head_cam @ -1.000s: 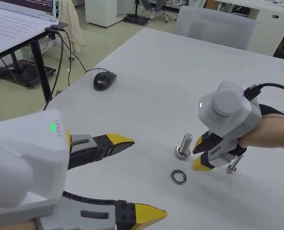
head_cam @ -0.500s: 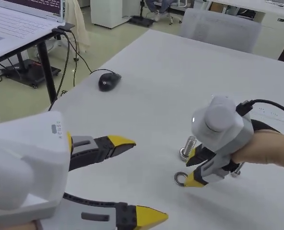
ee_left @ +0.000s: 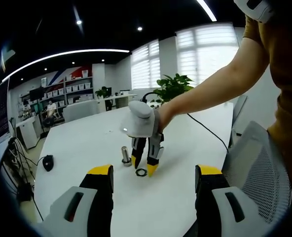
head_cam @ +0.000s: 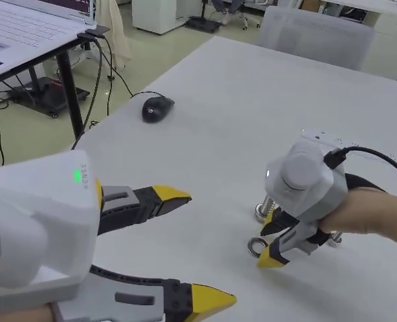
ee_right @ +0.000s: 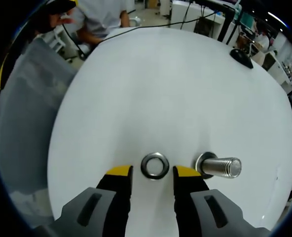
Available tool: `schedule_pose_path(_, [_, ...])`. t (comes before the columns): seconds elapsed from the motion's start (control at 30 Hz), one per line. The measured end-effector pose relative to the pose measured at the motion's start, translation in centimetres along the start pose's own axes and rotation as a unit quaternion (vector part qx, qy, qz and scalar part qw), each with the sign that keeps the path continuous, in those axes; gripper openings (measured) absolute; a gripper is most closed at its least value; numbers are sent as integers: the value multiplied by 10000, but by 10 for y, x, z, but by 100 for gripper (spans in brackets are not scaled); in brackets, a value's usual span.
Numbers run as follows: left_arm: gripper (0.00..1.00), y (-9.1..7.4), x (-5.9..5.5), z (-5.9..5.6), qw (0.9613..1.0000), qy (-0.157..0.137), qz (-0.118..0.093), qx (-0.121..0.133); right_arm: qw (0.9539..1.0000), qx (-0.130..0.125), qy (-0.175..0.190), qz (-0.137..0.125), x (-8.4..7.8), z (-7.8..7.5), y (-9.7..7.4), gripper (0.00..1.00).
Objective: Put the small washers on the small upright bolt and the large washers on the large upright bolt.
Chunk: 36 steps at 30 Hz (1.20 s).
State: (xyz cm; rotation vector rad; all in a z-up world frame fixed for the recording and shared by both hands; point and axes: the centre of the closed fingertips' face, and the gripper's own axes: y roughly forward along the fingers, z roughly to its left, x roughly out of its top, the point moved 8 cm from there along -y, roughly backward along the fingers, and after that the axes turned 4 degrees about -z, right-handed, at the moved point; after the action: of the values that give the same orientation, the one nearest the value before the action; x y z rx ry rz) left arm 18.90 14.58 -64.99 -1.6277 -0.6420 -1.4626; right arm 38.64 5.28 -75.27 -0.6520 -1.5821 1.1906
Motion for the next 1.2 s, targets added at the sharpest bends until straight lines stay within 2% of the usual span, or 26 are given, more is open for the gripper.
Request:
schedule_pose_path(0.4, [66,1,2,-1,10000,8,-8,0,10000,32,-80,41,0,2,-1,31])
schedule_pose_path(0.5, [66,2,2,-1,10000,10,-9,-6,9999,20,-133,86,0,2,-2,24])
schedule_pose_path(1.2, [66,0,1,-1,10000,19,5,18,9999,-4,-107,129,2,0,0,21])
